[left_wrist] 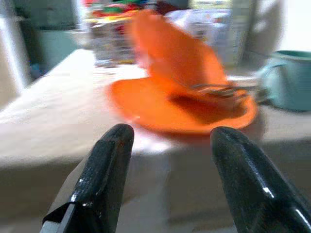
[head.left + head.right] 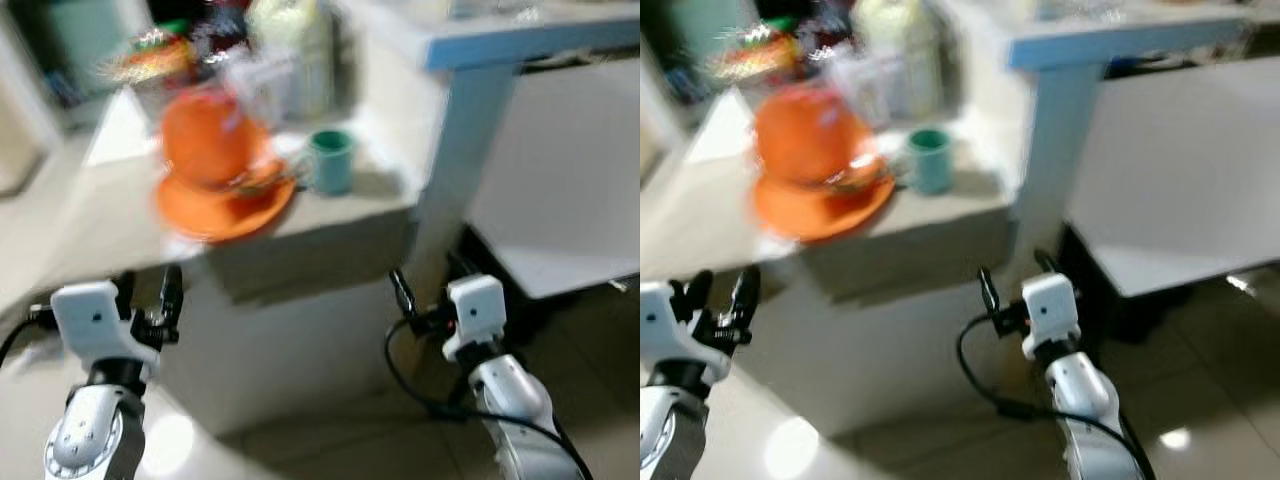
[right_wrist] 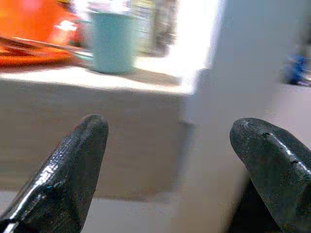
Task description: Setting the table
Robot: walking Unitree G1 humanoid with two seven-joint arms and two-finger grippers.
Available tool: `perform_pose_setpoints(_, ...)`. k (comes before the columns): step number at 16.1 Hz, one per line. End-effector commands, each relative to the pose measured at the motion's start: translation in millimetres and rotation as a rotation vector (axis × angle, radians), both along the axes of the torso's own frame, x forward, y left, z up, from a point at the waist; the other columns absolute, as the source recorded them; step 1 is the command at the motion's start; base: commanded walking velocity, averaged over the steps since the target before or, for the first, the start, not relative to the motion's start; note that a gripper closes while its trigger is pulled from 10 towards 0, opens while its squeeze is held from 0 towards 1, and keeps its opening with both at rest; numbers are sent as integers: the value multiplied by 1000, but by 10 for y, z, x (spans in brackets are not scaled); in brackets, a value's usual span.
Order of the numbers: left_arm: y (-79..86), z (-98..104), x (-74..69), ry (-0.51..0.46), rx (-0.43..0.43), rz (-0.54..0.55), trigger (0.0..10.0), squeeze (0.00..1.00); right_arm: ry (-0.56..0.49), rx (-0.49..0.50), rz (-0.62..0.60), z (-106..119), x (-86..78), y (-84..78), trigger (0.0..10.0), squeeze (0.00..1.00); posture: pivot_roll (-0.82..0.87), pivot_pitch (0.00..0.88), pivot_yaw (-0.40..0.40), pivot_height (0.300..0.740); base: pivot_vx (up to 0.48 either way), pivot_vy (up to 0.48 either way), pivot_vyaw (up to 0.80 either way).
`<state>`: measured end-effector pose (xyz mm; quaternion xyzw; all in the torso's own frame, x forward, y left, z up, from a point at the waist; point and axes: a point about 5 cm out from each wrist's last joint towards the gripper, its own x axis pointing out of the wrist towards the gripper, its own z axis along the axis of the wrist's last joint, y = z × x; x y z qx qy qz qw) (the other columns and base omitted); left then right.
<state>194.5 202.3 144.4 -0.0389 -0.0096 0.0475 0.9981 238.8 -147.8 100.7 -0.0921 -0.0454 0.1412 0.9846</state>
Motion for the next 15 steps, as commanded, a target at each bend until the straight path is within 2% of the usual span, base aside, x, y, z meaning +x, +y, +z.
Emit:
perform_pose_setpoints(1, -35, 6, 8, -6, -10, 5, 10000, 0, -1, -9, -8, 17, 9, -24, 10000, 0, -137, 0, 104, 740, 428, 0, 0)
perform_pose_setpoints(6, -40, 44, 26, -29, 13, 15, 10000, 0, -9, -2, 9, 70, -9, 52, 10000, 0, -130, 0, 104, 740, 383, 203, 0)
perform_pose_setpoints(11, -23, 59, 66, -18, 19, 20, 10000, 0, 1, 2, 8, 49, 7, 48, 10000, 0, -128, 0, 107, 740, 0, 0, 0)
perform_pose_setpoints(13, 29, 75, 140, 3, 27, -5, 10000, 0, 5, 0, 8, 31, 10, 41, 10000, 0, -125, 0, 110, 740, 0, 0, 0)
perform_pose_setpoints(15, 184, 190, 366, 23, 58, -9, 10000, 0, 13, 3, 4, -7, -12, 46, 10000, 0, -125, 0, 123, 740, 0, 0, 0)
